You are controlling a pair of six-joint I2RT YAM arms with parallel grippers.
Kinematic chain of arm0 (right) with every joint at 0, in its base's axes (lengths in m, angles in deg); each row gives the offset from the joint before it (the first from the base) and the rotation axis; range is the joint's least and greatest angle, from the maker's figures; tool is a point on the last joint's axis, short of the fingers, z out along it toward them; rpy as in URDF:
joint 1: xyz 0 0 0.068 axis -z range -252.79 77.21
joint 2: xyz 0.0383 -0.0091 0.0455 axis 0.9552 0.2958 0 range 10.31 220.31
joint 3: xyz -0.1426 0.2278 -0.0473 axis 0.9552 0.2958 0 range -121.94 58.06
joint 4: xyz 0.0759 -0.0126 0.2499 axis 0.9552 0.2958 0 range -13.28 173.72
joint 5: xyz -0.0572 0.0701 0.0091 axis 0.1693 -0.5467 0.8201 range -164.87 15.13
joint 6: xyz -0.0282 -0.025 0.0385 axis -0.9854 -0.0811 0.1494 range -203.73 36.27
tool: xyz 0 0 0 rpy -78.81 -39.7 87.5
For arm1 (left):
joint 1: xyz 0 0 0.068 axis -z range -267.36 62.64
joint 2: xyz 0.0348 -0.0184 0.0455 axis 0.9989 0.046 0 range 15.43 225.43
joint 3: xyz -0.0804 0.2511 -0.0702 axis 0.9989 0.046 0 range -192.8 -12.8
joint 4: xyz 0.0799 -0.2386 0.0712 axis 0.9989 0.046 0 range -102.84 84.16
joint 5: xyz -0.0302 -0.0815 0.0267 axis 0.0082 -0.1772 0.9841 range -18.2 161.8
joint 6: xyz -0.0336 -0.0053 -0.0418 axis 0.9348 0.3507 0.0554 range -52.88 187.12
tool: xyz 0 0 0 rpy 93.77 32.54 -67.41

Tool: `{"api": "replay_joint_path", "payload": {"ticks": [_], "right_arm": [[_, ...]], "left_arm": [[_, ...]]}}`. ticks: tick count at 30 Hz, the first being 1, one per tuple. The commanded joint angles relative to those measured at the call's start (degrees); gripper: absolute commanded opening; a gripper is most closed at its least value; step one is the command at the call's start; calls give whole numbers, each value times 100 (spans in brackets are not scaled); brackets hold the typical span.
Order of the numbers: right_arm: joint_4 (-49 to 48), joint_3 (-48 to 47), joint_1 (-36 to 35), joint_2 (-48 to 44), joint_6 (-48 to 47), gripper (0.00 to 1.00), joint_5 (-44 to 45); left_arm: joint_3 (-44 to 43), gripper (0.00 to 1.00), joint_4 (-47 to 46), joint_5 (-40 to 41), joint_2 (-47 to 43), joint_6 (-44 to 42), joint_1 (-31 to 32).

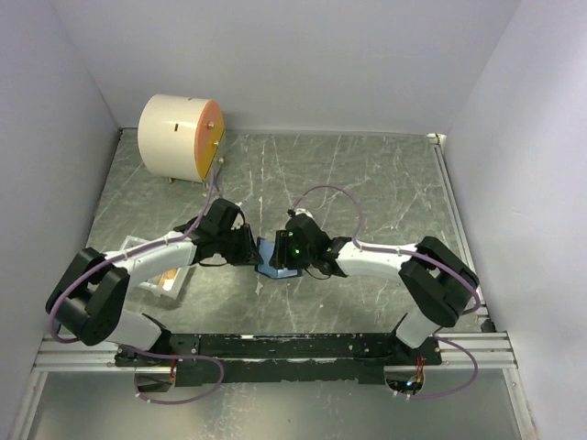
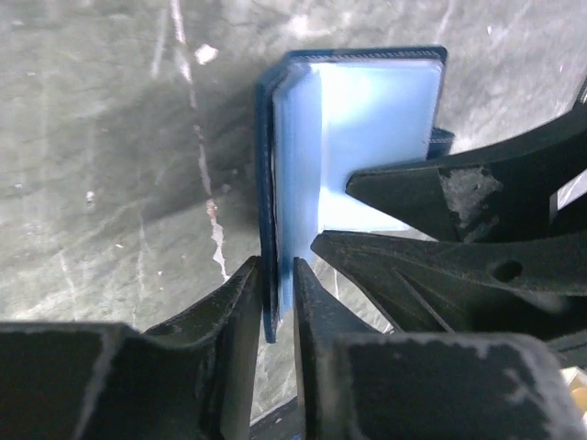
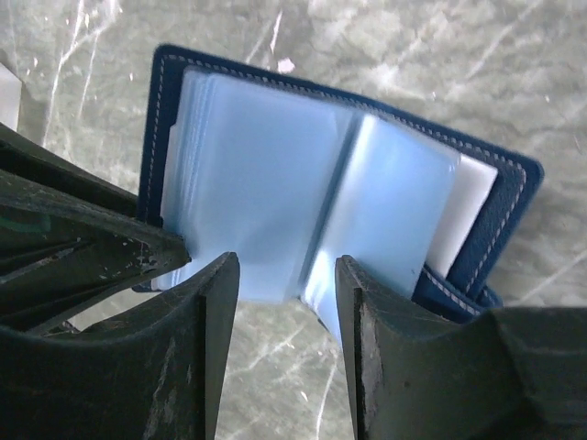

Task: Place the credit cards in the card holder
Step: Open the card holder at the center of the board, then move the storage box to the center of the board.

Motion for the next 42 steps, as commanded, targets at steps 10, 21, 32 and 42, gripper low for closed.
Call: {"api": "replay_joint_path", "payload": {"ticks": [10,21,32,42], "right_arm": [[789,-1035,8,808,-258,50,376],[1120,-1176,-2,1196,-480,50,610],[791,-1031,11,1343,-740,49,381],[539,-922,74,1448,-991,49,-97]], "left_arm": [[-518,100,1175,1055,-482,-91,-373],[-1155,98,3388,1932,-1675,-319,-1481],[-2323,97,4582,3396,-1701,-2128,-1980],[-2155,97,4457,3997,-1135,-1313,-2103]]}}
